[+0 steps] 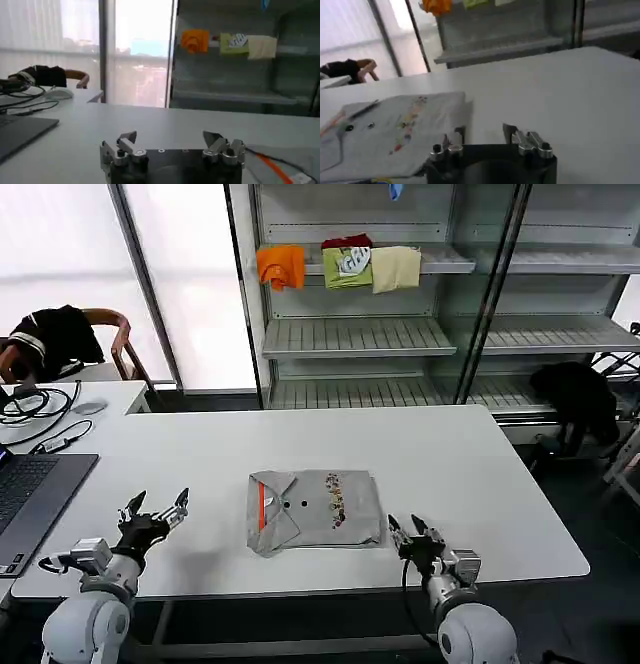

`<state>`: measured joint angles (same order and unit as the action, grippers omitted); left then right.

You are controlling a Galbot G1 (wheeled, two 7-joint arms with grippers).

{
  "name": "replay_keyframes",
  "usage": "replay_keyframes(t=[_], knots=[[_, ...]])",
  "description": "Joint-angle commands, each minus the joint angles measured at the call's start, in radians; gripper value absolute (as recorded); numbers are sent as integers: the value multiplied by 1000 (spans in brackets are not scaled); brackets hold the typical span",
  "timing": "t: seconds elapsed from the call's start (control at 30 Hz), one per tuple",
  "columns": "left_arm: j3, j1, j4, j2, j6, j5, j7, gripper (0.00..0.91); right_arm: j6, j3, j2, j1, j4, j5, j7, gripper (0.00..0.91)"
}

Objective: Fold and organize the clothes.

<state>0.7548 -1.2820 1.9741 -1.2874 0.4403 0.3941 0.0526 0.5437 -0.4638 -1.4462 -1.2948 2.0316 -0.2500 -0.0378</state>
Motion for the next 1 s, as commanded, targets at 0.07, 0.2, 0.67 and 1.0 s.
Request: replay_keyframes(t=[0.07, 0.2, 0.67, 1.0], knots=[[-15, -48, 4, -32, -43, 4, 4, 907, -38, -57, 34, 34, -66, 303, -60, 907], [-24, -63, 15, -53, -52, 4, 10, 907, -24, -80, 53, 36, -49, 298, -9, 907], [-47, -86, 26, -60, -103, -19, 56, 907, -32, -113, 113, 50, -3, 287, 127, 907], [-48, -84, 24, -62, -89, -38, 56, 907, -54, -97, 98, 85, -55, 247, 97, 907]])
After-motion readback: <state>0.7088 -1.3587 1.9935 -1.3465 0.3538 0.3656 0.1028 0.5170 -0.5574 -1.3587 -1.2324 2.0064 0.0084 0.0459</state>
